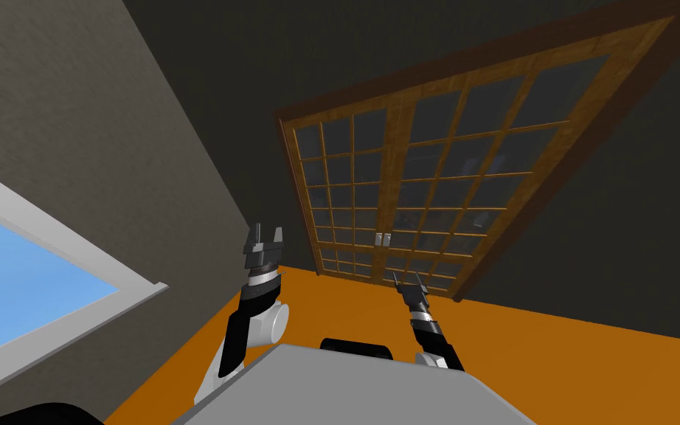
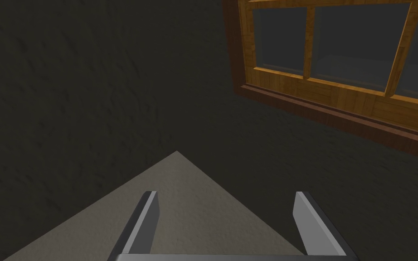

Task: Pull the door open

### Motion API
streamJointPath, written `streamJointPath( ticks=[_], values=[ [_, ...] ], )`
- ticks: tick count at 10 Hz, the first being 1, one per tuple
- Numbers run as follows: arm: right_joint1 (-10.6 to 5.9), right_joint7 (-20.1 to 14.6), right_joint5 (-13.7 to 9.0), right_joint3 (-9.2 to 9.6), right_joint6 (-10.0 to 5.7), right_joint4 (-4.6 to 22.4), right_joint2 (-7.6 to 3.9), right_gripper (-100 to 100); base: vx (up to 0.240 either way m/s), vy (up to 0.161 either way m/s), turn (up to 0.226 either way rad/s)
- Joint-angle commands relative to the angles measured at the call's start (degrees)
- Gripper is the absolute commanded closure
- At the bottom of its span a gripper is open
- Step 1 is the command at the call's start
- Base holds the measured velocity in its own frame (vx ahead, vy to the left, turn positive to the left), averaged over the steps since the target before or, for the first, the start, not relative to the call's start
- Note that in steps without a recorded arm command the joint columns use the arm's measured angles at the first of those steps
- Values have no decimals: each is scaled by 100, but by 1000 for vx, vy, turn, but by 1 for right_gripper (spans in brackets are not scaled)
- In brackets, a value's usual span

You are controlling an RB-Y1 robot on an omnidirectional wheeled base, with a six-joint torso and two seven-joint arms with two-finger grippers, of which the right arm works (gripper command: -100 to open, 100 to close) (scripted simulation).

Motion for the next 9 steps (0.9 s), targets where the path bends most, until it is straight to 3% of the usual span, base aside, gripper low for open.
streamJointPath(
  ticks=[1,9],
  values=[
    [-69,-224,-145,45,-71,233,-55,-100,100,-38,71],
    [-344,-1131,-773,264,-379,1240,-270,-100,96,-27,61]
  ],
)
